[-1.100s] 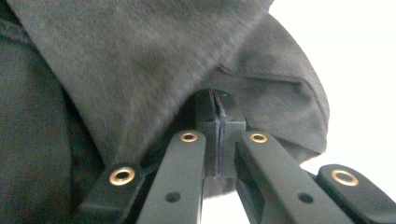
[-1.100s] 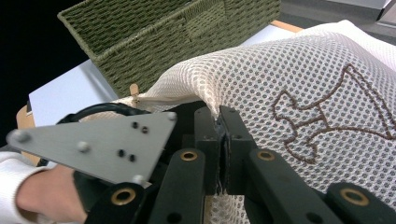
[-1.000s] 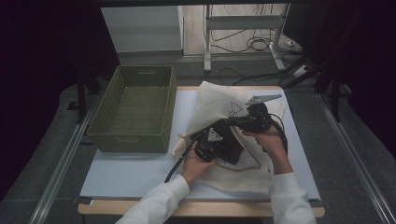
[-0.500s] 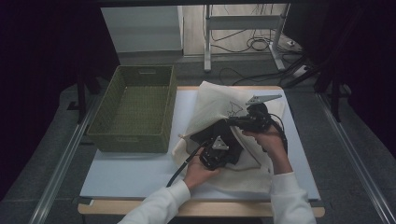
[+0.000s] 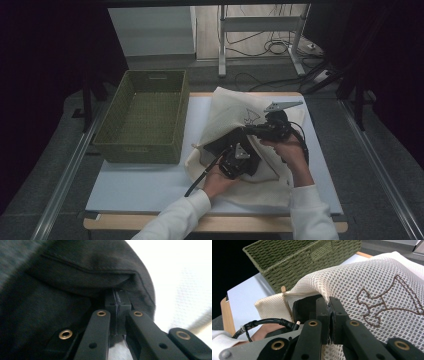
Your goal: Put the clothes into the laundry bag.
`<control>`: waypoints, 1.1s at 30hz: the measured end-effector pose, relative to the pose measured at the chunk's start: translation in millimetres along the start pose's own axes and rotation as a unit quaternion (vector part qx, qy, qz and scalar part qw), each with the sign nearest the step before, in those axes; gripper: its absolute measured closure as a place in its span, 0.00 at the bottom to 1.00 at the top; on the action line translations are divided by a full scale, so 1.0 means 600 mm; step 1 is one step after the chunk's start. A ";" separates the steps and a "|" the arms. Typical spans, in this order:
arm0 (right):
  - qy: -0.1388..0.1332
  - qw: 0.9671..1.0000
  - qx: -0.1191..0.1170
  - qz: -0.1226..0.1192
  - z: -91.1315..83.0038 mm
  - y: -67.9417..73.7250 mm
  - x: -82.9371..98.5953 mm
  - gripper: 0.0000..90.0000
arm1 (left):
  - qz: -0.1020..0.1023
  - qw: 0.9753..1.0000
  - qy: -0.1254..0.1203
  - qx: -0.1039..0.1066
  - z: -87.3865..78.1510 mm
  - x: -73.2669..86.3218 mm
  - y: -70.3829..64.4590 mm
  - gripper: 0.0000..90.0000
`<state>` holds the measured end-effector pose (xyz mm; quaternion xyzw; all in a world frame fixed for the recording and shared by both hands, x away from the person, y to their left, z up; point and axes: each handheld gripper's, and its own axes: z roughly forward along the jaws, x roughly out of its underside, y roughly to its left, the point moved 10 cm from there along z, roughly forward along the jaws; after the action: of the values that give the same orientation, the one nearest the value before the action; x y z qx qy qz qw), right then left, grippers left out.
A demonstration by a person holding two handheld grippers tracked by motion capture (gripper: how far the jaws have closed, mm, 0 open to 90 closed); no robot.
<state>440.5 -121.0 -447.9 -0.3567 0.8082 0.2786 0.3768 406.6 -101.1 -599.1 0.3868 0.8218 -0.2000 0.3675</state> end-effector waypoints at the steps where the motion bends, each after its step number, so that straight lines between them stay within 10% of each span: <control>1: 0.000 1.000 0.000 0.000 0.000 0.000 0.000 0.97 | 0.001 1.000 0.001 -0.001 0.001 -0.001 0.003 1.00; 33: -0.014 1.000 -0.003 0.005 -0.011 -0.005 -0.004 0.97 | -0.018 1.000 -0.006 -0.024 0.021 -0.024 0.035 1.00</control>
<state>441.2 -126.3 -442.5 -0.3497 0.8036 0.2885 0.3857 434.7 -103.0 -597.6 0.3621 0.8310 -0.1892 0.3774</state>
